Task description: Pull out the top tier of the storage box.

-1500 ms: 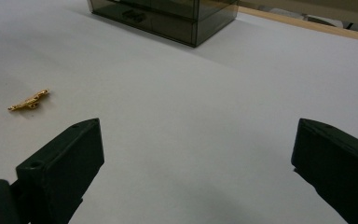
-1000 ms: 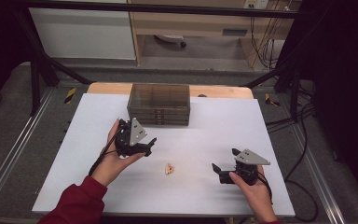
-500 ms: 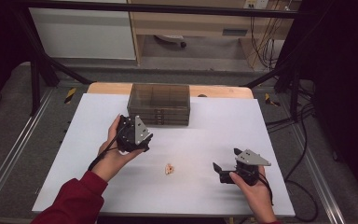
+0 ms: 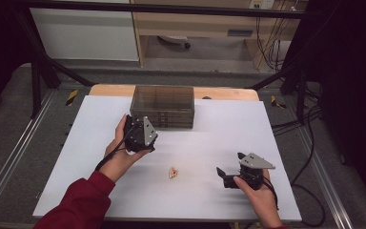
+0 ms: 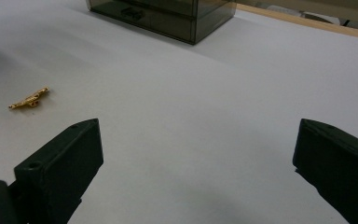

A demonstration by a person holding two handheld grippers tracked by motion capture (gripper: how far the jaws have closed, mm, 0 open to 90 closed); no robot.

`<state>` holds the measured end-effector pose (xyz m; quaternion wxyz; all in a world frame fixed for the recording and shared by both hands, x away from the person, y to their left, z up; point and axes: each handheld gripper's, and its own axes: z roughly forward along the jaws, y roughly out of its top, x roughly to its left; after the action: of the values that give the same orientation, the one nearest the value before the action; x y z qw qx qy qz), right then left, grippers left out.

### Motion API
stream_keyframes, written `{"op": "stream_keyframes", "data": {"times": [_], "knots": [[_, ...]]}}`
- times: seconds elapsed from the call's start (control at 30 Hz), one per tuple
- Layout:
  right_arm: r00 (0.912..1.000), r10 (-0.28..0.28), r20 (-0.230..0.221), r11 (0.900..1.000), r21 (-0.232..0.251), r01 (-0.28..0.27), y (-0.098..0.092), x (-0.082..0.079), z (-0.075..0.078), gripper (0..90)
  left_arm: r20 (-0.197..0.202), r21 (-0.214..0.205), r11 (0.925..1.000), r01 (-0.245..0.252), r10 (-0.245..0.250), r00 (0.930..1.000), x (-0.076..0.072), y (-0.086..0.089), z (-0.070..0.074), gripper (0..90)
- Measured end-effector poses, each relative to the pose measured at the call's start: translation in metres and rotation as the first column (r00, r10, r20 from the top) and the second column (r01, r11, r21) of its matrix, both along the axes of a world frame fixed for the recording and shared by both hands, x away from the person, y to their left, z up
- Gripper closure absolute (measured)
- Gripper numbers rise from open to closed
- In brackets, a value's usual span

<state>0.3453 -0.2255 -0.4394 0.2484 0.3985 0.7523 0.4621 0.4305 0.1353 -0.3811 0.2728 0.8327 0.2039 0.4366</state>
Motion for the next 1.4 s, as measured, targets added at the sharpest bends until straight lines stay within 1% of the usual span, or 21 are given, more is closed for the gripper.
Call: {"op": "stream_keyframes", "data": {"times": [0.03,0.07,0.1,0.13,0.17,0.2,0.3,0.37,0.43,0.53,0.6,0.63,0.73,0.87,0.93,1.0,1.03,1.27,1.33,1.4], "knots": [[1.0000,0.002,0.000,1.0000,0.000,-0.002,0.000,0.000,0.000,2.1,0.007,0.005,1.0000,-0.002,0.001,1.0000,0.000,-0.001,0.000,12.5],[1.0000,0.002,0.000,1.0000,0.000,-0.002,0.000,0.000,0.000,2.1,0.007,-0.001,1.0000,0.002,-0.002,1.0000,0.002,-0.003,0.000,12.9],[1.0000,0.003,0.000,1.0000,-0.001,-0.003,0.000,0.000,0.000,2.1,0.016,0.009,1.0000,0.002,-0.002,0.9999,0.002,-0.003,0.000,13.0],[1.0000,0.004,-0.002,1.0000,0.000,-0.004,0.001,0.000,0.000,2.1,0.016,0.009,1.0000,0.002,-0.002,0.9999,0.002,-0.003,0.000,13.3],[1.0000,0.005,-0.004,1.0000,0.001,-0.005,0.001,0.000,0.000,2.1,0.032,0.029,0.9996,0.005,-0.006,0.9995,0.002,-0.004,0.000,13.8],[1.0000,0.007,-0.004,1.0000,0.001,-0.007,0.001,0.000,0.000,2.1,0.037,0.030,0.9995,0.006,-0.007,0.9993,0.004,-0.006,0.001,13.9],[1.0000,0.008,-0.005,1.0000,0.002,-0.008,0.001,0.000,0.000,2.1,0.037,0.036,0.9994,0.006,-0.007,0.9993,0.006,-0.008,0.001,14.4],[0.9999,0.009,-0.007,1.0000,0.002,-0.009,0.002,0.000,-0.001,2.1,0.040,0.052,0.9986,0.007,-0.009,0.9992,0.007,-0.011,0.001,14.5],[0.9999,0.011,-0.007,0.9999,0.001,-0.011,0.002,0.000,-0.001,2.1,0.051,0.072,0.9974,0.007,-0.011,0.9986,0.008,-0.014,0.001,14.7],[0.9998,0.016,-0.008,0.9999,0.001,-0.016,0.002,0.000,-0.001,2.1,0.053,0.070,0.9976,0.002,-0.005,0.9986,0.011,-0.015,0.000,17.0],[0.9998,0.016,-0.008,0.9999,0.002,-0.016,0.003,0.000,-0.001,2.1,0.068,0.083,0.9965,-0.007,0.001,0.9977,0.012,-0.016,-0.001,17.7],[0.9998,0.015,-0.008,0.9999,0.004,-0.015,0.003,0.000,-0.001,2.1,0.075,0.087,0.9961,-0.015,0.009,0.9972,0.013,-0.017,-0.002,19.8],[0.9998,0.020,-0.010,0.9998,0.009,-0.020,0.004,0.001,-0.001,2.1,0.083,0.101,0.9946,-0.027,0.019,0.9964,0.015,-0.018,-0.004,21.6],[0.9996,0.025,-0.011,0.9997,0.007,-0.025,0.005,0.001,-0.001,2.2,0.094,0.126,0.9916,-0.030,0.018,0.9954,0.015,-0.019,-0.006,24.5],[0.9995,0.028,-0.013,0.9996,0.009,-0.028,0.005,0.001,-0.001,2.2,0.110,0.142,0.9891,-0.039,0.024,0.9936,0.016,-0.019,-0.007,24.7],[0.9995,0.030,-0.014,0.9995,0.009,-0.030,0.005,0.001,-0.001,2.2,0.138,0.165,0.9851,-0.048,0.025,0.9901,0.016,-0.018,-0.008,25.1],[0.9994,0.031,-0.015,0.9994,0.012,-0.031,0.005,0.001,-0.001,2.2,0.145,0.171,0.9839,-0.050,0.025,0.9891,0.016,-0.018,-0.008,26.2],[0.9990,0.042,-0.014,0.9991,0.011,-0.042,0.006,0.001,-0.001,2.2,0.161,0.182,0.9818,-0.055,0.025,0.9867,0.016,-0.017,-0.007,29.0],[0.9988,0.045,-0.019,0.9989,0.012,-0.044,0.006,0.001,-0.001,2.2,0.189,0.197,0.9783,-0.065,0.028,0.9816,0.015,-0.018,-0.008,31.9],[0.9988,0.045,-0.019,0.9989,0.012,-0.045,0.006,0.001,-0.001,2.2,0.201,0.197,0.9785,-0.060,0.019,0.9794,0.015,-0.019,-0.008,32.7]]}}
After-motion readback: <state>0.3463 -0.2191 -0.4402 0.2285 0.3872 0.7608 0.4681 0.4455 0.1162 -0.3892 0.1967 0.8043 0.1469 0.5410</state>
